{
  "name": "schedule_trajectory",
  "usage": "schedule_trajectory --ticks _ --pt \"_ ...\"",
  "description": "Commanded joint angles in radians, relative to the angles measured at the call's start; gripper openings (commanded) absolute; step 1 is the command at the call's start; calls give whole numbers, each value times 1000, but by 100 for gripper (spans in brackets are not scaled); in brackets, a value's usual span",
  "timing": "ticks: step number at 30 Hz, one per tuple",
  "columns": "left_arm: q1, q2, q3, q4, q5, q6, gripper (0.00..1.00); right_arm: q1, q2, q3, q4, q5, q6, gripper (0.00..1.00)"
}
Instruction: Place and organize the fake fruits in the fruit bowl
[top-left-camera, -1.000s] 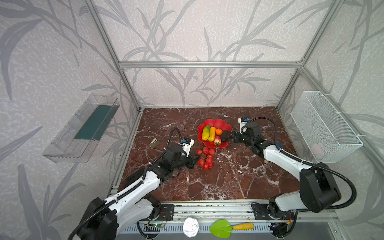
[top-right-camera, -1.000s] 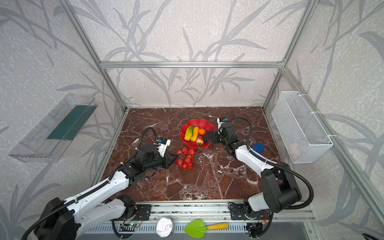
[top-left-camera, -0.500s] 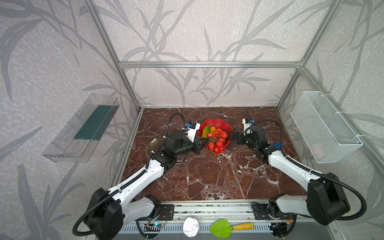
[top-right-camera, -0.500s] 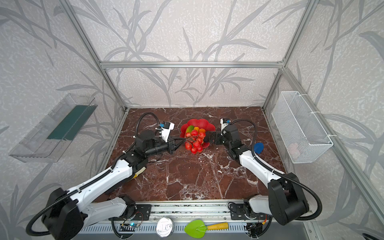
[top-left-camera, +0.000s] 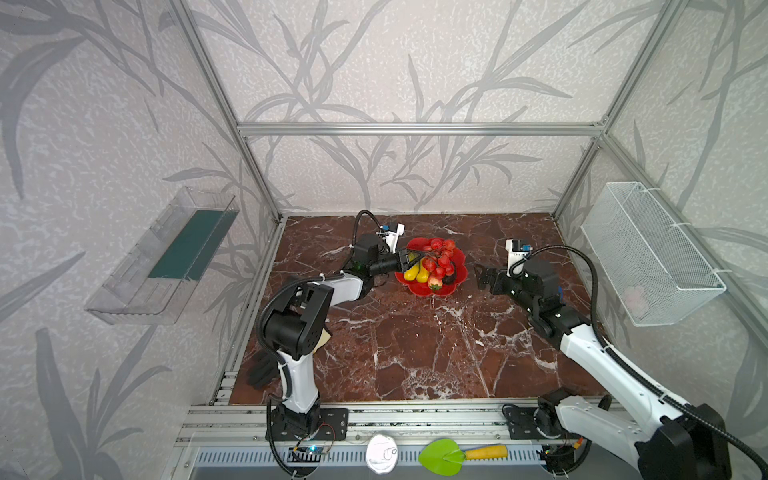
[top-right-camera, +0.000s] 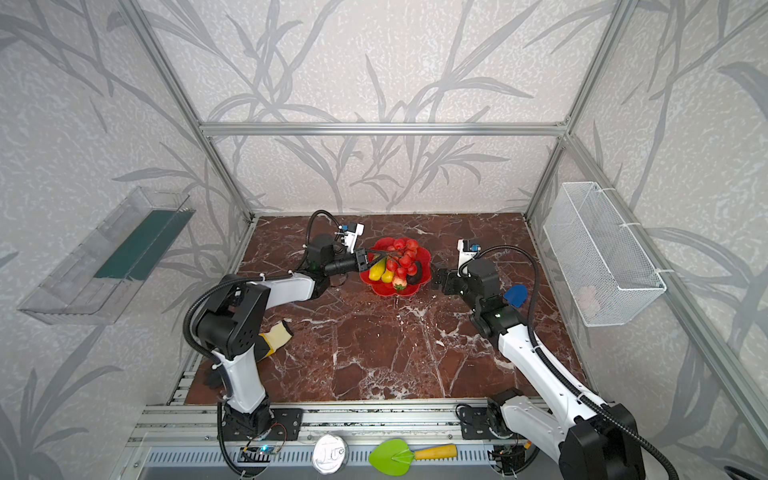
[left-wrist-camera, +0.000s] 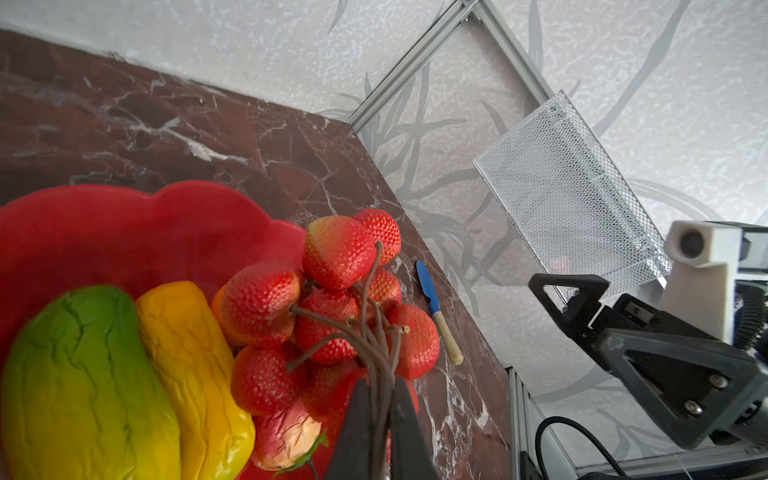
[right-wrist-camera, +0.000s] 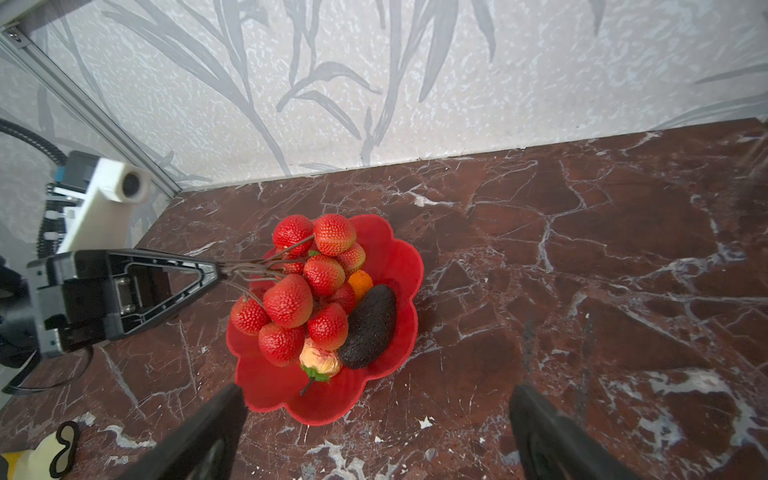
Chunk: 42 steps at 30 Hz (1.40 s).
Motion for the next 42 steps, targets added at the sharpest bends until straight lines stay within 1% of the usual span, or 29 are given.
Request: schedule_trajectory --ticks 1,5,6,7,8,9,10,11,15,17,19,22,25,27,29,30,31,32,34,36,38,40,42 --pt "14 18 47 65 27 -36 0 -8 -34 -18 -34 33 -27 99" --pt "29 60 57 36 23 -56 0 -11 -31 -20 -31 32 -30 99" --pt "30 63 59 14 20 -47 3 -12 -28 -18 -28 30 -28 99" --pt "31 60 64 -20 15 -30 10 -12 -25 -15 -28 28 -27 99" --pt "32 50 64 -56 3 -10 29 -14 -22 -15 -28 28 -28 99" --pt "32 35 63 -90 -14 13 59 -13 -20 -13 -28 28 -30 99" --pt "32 11 61 -135 -38 49 94 -13 -20 -12 -28 30 -31 99" --pt "32 -21 58 -180 -64 89 99 -13 -20 -9 -32 33 -34 99" --pt "32 -171 52 -361 -192 260 99 -19 -7 7 -46 48 -48 99" --pt "32 -276 16 -402 -305 333 99 -24 8 24 -69 55 -69 99" --pt "32 -384 -46 -392 -424 382 99 -28 20 31 -82 66 -93 99" --pt "32 -568 -184 -332 -631 451 99 -40 35 15 -75 106 -106 99" --pt "32 -772 -385 -242 -873 547 99 -48 53 -29 -32 201 -143 99" --pt "34 -894 -538 -187 -1075 609 99 -51 79 -88 58 301 -198 99" --pt "44 -957 -664 -147 -1208 713 99 -52 115 -160 196 382 -267 99" --pt "55 -976 -714 -154 -1260 741 99 -53 141 -207 311 388 -319 99" --pt "74 -983 -754 -151 -1279 740 99 -53 166 -244 410 388 -360 99" --pt "108 -980 -799 -130 -1278 711 99 -53 200 -267 500 396 -389 99" --pt "194 -947 -864 -57 -1215 624 99 -53 268 -265 567 426 -423 99" --pt "274 -858 -890 19 -1145 565 99 -54 348 -279 684 446 -429 99" --pt "311 -756 -847 59 -1131 562 99 -56 413 -305 797 427 -456 99" --pt "320 -665 -802 110 -1119 605 99 -59 482 -327 933 399 -502 99" --pt "327 -555 -769 192 -1155 641 99 -84 535 -324 975 361 -492 99"
